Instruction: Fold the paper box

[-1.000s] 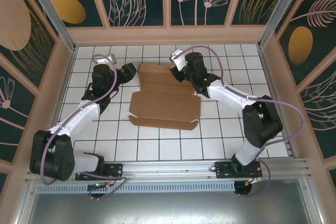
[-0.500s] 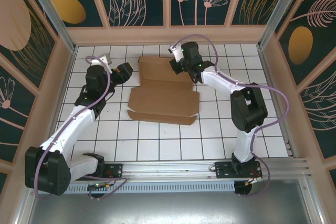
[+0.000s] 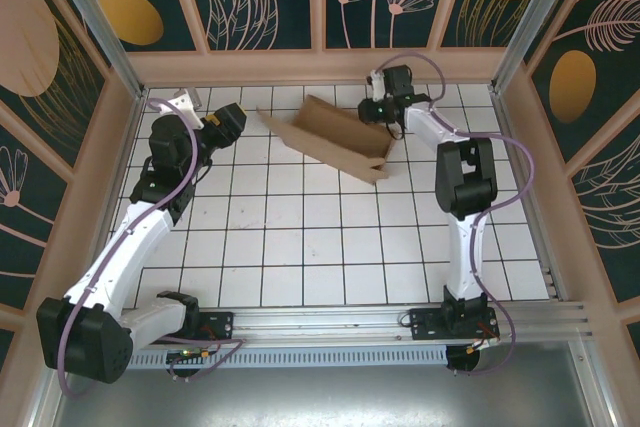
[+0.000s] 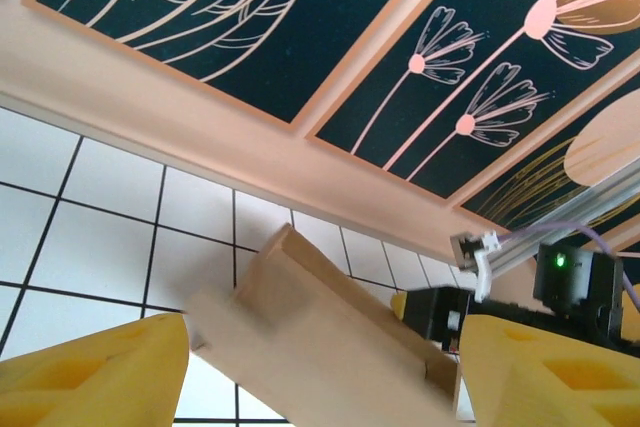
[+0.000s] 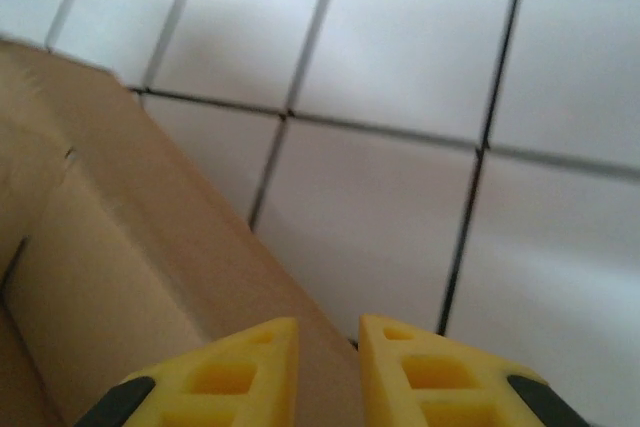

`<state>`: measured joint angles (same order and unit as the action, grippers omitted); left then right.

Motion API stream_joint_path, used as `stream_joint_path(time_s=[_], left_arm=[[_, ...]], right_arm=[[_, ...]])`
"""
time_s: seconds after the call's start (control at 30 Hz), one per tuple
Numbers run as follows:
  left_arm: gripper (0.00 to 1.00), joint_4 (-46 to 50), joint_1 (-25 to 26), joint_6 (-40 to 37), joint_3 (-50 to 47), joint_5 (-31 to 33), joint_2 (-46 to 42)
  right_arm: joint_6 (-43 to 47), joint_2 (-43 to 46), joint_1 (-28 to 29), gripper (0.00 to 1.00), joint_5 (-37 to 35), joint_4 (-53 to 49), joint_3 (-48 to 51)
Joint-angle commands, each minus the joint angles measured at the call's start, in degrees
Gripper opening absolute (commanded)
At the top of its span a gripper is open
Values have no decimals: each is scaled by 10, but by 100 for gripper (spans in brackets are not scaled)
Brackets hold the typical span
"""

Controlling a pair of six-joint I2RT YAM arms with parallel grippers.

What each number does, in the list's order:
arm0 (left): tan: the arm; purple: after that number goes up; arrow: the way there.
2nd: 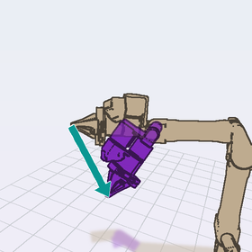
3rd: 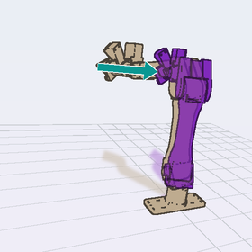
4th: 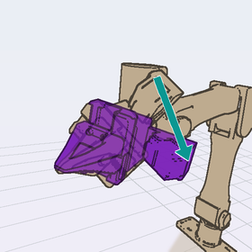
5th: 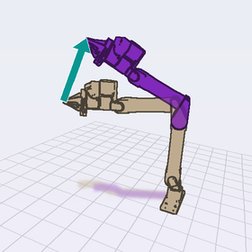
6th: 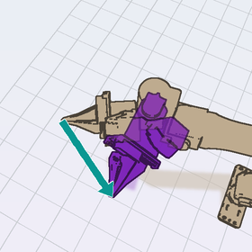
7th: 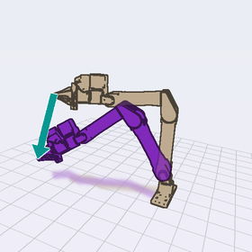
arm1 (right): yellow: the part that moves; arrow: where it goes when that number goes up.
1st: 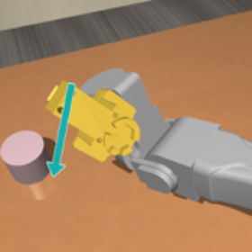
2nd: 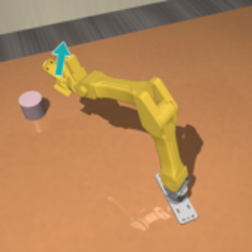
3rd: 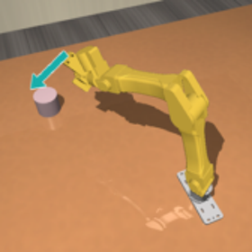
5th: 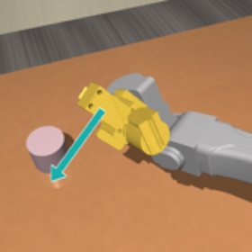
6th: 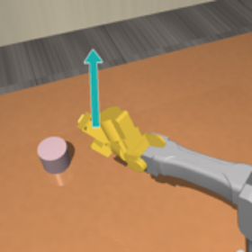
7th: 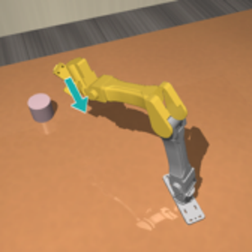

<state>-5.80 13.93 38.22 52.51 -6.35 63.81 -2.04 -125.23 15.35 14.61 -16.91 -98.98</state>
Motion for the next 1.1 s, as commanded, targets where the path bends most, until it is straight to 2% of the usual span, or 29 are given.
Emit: stream_joint_path(time_s=[0.0, 0.13, 0.17, 0.27, 0.37, 0.4, 0.5, 0.67, 0.77, 0.87, 1.07], left_arm=[[72, 3, 3, 19, -13, 24, -8], [71, -39, 2, 69, -72, 11, 18], [70, -53, 3, 81, -84, -1, 32], [66, -89, 5, 111, -108, -38, 77], [64, -97, 22, 112, -111, -41, 112], [64, -99, 27, 110, -112, -40, 121], [65, -114, 41, 122, -125, -36, 152], [62, -162, 46, 163, -131, -74, 242], [53, -183, 46, 174, -103, -115, 308], [46, -186, 46, 180, -58, -150, 382], [43, -107, 53, 125, 75, -158, 494]], right_arm=[[-51, 42, 12, 23, 53, -13, 89], [-99, 153, 27, 25, 119, 79, 241], [-109, 179, 27, 26, 117, 96, 269], [-133, 238, 22, 31, 37, 126, 327], [-153, 268, 14, 31, -64, 153, 370], [-160, 269, 11, 31, -78, 158, 380], [-189, 259, 8, 29, -97, 156, 400], [-214, 266, 23, 23, -71, 193, 461], [-218, 259, 35, 22, -39, 176, 465], [-220, 278, 67, 22, -44, 174, 485], [-259, 326, 133, 23, -38, 201, 549]])
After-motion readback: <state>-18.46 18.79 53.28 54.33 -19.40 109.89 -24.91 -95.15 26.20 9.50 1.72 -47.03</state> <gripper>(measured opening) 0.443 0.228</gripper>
